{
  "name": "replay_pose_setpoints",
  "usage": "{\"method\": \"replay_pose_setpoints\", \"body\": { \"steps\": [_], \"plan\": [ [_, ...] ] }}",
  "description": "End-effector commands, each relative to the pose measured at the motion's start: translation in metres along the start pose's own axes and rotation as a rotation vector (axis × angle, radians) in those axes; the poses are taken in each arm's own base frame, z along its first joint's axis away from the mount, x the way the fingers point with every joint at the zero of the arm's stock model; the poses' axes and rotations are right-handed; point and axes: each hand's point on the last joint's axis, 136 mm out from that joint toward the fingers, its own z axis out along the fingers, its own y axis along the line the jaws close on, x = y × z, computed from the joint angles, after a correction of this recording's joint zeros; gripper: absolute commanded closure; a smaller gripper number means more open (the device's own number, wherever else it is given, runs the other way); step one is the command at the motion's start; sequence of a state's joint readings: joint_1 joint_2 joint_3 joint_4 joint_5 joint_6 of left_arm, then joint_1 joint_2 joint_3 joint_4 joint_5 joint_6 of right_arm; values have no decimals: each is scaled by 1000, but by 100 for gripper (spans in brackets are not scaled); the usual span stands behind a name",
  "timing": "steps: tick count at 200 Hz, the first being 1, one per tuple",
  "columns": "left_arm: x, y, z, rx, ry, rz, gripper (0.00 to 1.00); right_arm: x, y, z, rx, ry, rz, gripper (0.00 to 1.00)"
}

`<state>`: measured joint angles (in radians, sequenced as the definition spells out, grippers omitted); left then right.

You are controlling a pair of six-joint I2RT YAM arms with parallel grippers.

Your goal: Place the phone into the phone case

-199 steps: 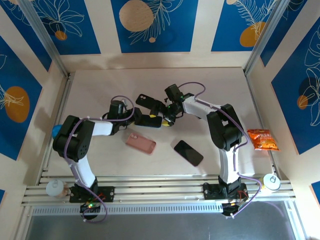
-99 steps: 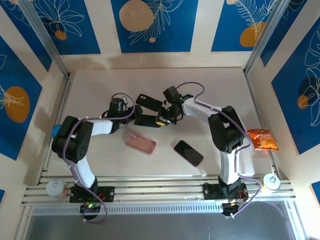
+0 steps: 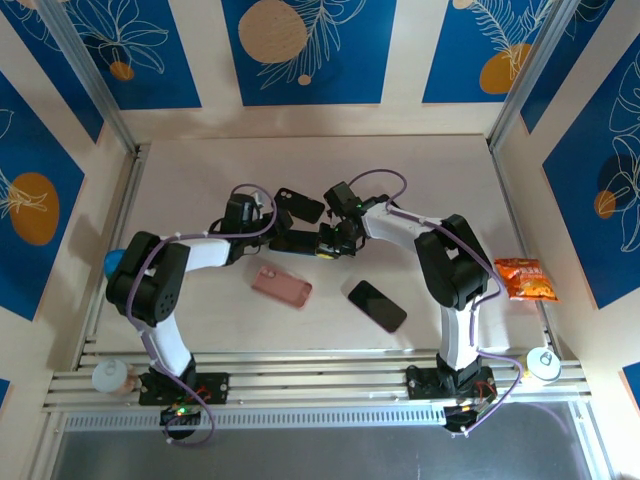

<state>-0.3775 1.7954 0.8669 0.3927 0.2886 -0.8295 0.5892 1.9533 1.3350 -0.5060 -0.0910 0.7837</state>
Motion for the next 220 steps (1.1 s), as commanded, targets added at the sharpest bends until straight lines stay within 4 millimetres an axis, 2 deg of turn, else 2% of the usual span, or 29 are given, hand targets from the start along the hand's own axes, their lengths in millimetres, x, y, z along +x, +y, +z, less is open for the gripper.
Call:
{"method": "replay_pose_setpoints", "body": {
  "steps": [1, 73, 143, 220],
  "plan": [
    [8, 2, 8, -5, 36, 1, 44, 1, -9, 8, 41, 15, -13, 100],
    [20, 23, 10, -65, 60, -4, 44, 4, -22, 23, 117, 59, -32, 100],
    [22, 26, 6, -82, 63, 11, 44, -10, 8, -12, 52, -28, -69, 100],
    [25, 35, 3, -111, 56, 4, 45, -21, 19, -16, 24, -54, -75, 100]
  ]
}}
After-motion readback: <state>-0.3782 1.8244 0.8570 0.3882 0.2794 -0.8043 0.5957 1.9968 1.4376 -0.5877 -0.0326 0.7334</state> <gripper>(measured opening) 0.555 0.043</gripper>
